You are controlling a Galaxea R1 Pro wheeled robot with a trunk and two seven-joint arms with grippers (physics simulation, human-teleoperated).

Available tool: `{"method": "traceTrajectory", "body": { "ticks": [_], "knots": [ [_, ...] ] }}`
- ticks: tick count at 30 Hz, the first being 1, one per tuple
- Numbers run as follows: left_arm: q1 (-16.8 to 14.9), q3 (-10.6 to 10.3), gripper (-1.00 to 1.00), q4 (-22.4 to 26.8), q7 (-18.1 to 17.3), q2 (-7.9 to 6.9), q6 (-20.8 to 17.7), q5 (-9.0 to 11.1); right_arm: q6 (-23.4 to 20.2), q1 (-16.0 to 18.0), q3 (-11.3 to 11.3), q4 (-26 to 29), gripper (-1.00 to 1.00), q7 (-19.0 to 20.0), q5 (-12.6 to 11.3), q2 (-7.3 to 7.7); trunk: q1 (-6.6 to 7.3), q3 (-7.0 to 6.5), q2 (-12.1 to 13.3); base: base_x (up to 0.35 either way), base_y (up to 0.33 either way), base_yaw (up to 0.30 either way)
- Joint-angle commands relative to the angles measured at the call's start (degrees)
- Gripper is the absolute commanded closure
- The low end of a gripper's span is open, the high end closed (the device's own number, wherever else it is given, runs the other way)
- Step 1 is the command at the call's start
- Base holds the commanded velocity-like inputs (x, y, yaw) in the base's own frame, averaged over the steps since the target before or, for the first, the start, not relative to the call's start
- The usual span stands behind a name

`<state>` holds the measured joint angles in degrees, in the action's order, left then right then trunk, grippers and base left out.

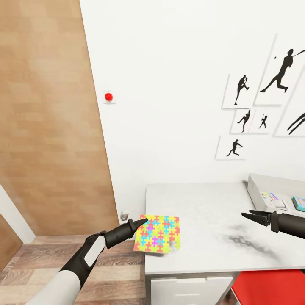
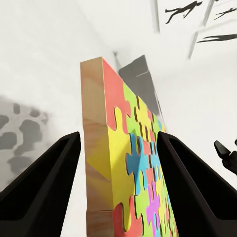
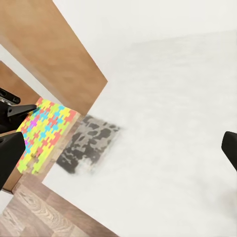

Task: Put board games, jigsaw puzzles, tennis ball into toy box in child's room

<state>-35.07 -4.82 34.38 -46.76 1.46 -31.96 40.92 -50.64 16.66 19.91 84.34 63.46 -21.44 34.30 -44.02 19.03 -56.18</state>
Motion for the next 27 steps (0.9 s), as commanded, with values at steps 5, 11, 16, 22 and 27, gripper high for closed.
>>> {"method": "traceTrajectory", "body": {
  "ticks": [5, 11, 16, 22, 27],
  "knots": [
    [-0.02, -0.1, 1.0, 0.04, 0.09, 0.01, -0.43, 0.4, -0.17, 0.01, 0.03, 0.02, -1.0, 0.17, -0.09, -0.02, 1.1, -0.83, 1.97, 0.0, 0.0, 0.0],
    [-0.01, -0.1, 1.0, 0.06, 0.1, 0.01, -0.46, 0.4, -0.05, 0.0, 0.04, 0.03, -1.0, 0.21, -0.09, -0.22, 2.42, -1.91, 4.38, 0.0, 0.0, 0.0],
    [0.0, -0.1, 1.0, 0.09, 0.04, -0.07, -0.47, 0.39, 0.08, 0.01, -0.1, 0.03, -1.0, 0.0, -0.05, -0.4, 3.52, -2.81, 6.39, 0.0, 0.0, 0.0],
    [0.0, -0.11, 1.0, 0.1, 0.01, -0.14, -0.42, 0.39, 0.15, 0.03, -0.24, 0.03, -1.0, -0.18, -0.02, -0.56, 4.83, -3.88, 8.79, 0.0, 0.0, 0.0],
    [0.0, -0.11, 1.0, 0.11, 0.01, -0.15, -0.4, 0.39, 0.17, 0.04, -0.27, 0.03, -1.0, -0.22, -0.01, -0.59, 5.93, -4.78, 10.8, 0.0, 0.0, 0.0]
  ]
}}
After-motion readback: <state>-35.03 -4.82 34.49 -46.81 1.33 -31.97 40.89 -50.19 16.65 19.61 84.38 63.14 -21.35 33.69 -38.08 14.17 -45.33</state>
